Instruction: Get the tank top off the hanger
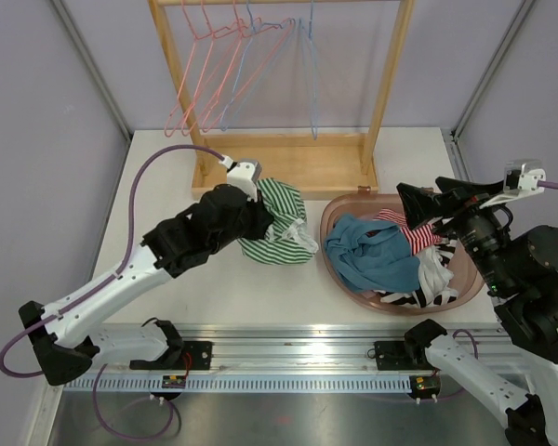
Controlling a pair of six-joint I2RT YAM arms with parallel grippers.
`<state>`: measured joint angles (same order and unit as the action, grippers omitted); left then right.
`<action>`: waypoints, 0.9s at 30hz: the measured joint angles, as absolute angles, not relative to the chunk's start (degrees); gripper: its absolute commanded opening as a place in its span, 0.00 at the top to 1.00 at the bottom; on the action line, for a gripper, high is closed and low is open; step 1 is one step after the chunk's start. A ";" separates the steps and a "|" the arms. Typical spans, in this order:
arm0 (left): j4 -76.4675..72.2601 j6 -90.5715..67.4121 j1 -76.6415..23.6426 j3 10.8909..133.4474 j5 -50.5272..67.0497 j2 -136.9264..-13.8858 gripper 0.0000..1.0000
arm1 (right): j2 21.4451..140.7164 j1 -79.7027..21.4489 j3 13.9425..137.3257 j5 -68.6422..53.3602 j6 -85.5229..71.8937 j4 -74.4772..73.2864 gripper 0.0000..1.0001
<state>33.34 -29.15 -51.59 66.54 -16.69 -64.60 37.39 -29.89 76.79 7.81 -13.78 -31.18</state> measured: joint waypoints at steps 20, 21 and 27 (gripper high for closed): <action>31.55 -19.57 -63.00 110.02 0.64 -93.56 1.00 | 31.24 -29.89 87.96 14.06 -13.76 -36.64 0.00; 31.05 -19.05 -63.20 111.20 0.97 -94.96 1.00 | 30.96 -29.89 88.58 14.06 -13.76 -36.82 0.00; 26.81 -15.20 -63.31 121.08 2.28 -107.50 1.00 | 29.69 -29.89 91.79 13.82 -13.76 -38.61 0.00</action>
<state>26.81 -15.20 -63.31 121.08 2.28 -107.50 29.69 -29.89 91.79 13.82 -13.76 -38.61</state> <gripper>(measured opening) 0.137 0.993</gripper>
